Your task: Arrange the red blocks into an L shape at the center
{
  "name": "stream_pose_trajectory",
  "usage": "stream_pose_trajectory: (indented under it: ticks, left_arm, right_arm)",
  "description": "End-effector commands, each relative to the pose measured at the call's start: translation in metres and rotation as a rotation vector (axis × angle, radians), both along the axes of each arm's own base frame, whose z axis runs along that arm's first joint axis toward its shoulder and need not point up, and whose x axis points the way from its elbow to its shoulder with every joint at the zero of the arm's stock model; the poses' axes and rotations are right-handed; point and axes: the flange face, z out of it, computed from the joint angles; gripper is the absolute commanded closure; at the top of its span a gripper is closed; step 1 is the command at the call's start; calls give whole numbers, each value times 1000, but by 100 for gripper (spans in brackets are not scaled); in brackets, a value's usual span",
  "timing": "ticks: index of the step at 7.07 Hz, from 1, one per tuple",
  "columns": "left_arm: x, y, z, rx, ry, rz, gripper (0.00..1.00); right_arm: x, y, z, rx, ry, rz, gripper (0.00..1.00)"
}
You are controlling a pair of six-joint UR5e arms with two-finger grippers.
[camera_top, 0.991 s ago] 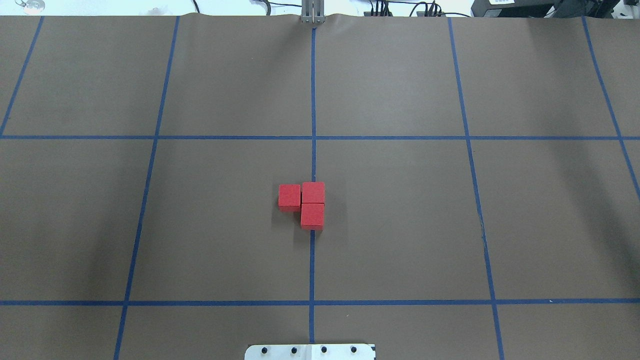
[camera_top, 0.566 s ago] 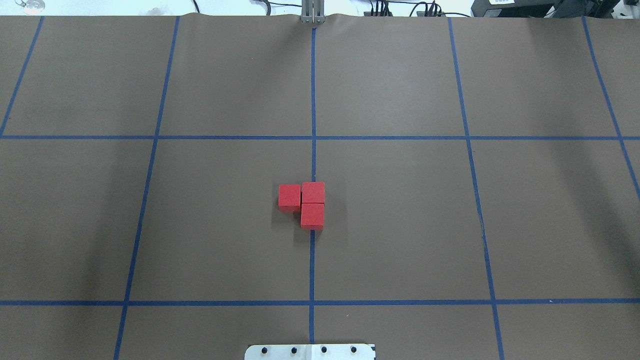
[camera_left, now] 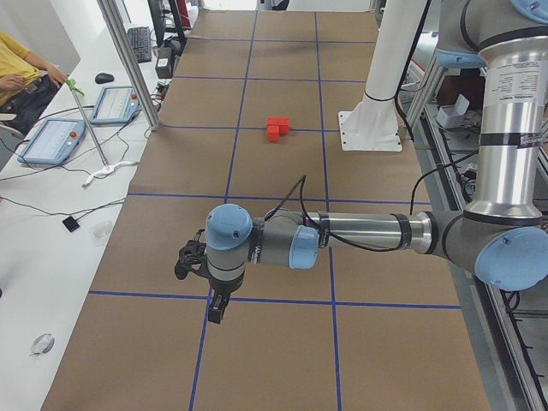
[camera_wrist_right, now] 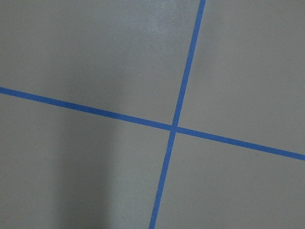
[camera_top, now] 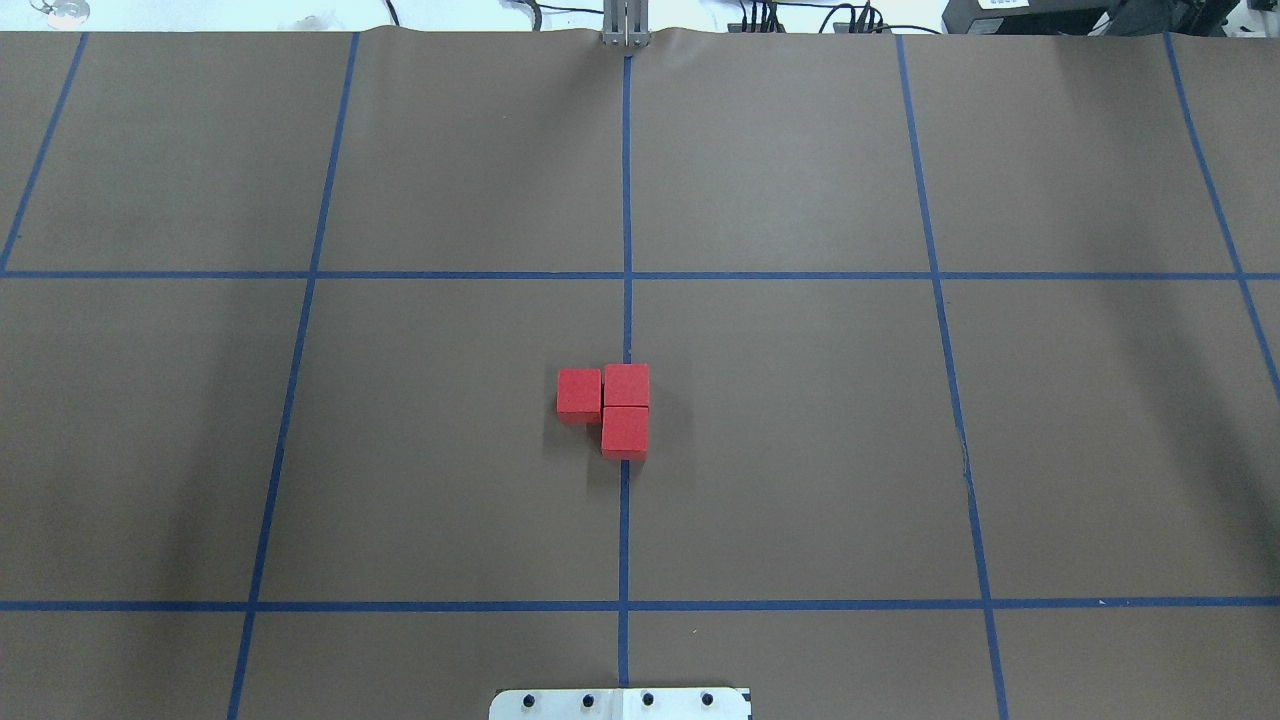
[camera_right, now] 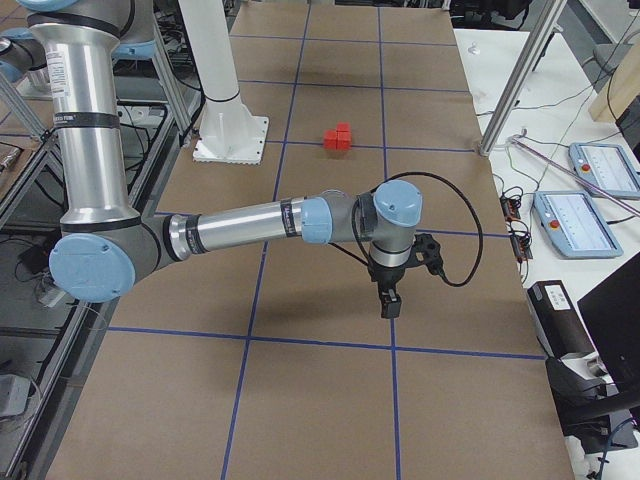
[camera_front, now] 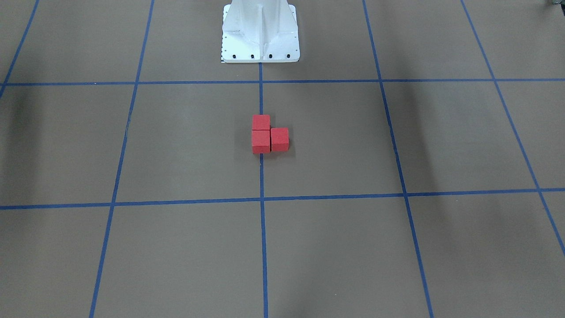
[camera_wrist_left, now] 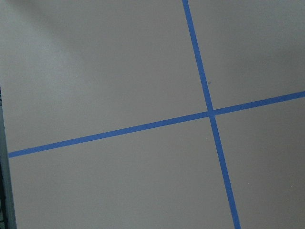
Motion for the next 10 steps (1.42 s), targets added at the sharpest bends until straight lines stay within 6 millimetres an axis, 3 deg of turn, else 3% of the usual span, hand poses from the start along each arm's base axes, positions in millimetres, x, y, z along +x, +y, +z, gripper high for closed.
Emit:
stream_pose_trajectory:
  ticks: [1, 10]
  left_arm:
    - [0, -1, 0, 1, -1, 1, 0]
    - [0, -1, -2, 4, 0, 1, 0]
  right_arm:
    - [0, 1, 1, -2, 1, 1, 0]
    - [0, 1, 1, -27, -1, 31, 0]
